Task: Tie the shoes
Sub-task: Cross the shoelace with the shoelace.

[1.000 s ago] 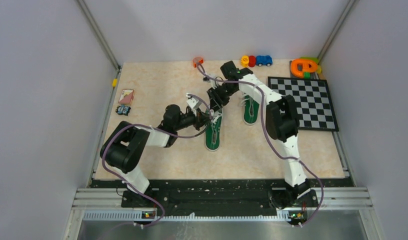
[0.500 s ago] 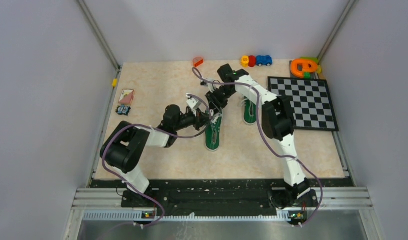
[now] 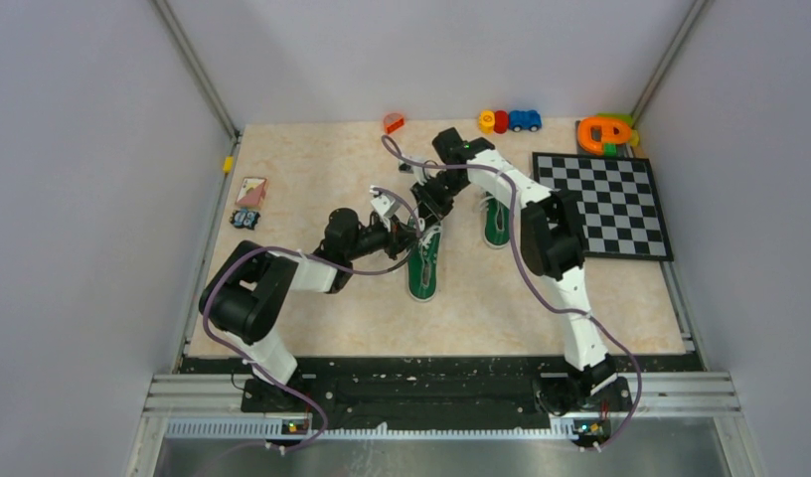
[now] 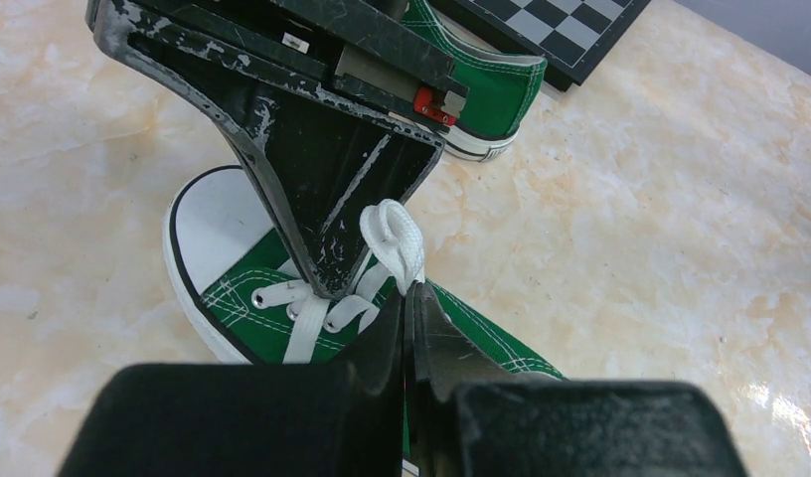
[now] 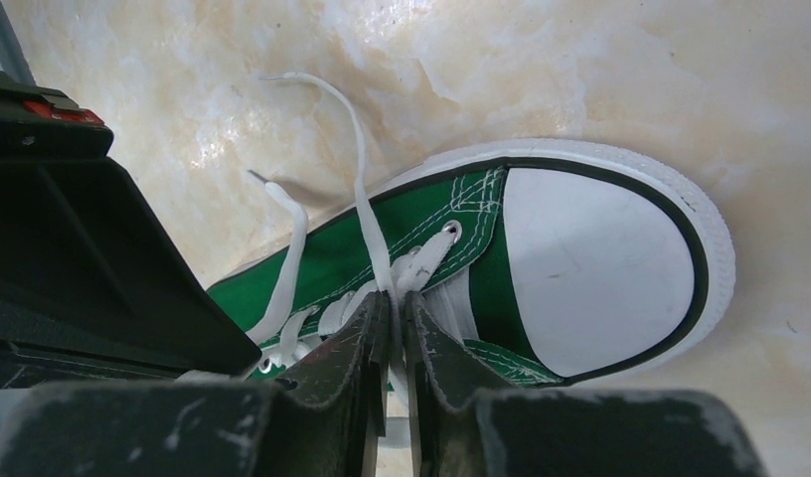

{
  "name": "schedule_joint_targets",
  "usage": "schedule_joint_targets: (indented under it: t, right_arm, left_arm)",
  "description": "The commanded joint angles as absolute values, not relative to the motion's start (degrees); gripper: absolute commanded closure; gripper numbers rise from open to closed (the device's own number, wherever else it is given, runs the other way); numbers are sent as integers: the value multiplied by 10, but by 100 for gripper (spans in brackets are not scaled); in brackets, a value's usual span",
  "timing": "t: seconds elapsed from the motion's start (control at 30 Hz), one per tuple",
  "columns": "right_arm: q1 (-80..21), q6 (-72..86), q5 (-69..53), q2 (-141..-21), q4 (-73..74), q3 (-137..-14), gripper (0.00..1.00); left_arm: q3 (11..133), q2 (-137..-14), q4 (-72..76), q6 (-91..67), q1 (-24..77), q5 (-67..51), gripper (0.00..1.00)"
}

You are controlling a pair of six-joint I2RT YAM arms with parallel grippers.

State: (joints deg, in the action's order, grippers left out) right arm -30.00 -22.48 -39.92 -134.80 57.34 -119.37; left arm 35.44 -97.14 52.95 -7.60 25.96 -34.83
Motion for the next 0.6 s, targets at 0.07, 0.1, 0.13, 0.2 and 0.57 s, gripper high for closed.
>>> schedule_joint_targets:
  t: [0.07, 0.1, 0.13, 0.2, 0.57]
  right_arm:
    - [-301, -193, -408, -1281, 549, -1181, 92]
    - [-298, -185, -411, -1274, 540, -1177, 92]
    - [-295, -176, -412, -1267, 532, -1173, 92]
    - [-288, -151, -411, -1253, 508, -1158, 95]
    - [-237, 111, -517, -1121, 127, -856, 99]
  left_arm:
    - [356, -968, 557, -77, 257, -346, 100]
    - [356, -968, 557, -76, 257, -346, 100]
    - [356, -968, 557, -76, 257, -346, 100]
    - [357, -969, 556, -75, 257, -347, 100]
    - [363, -966, 551, -67, 257, -375, 100]
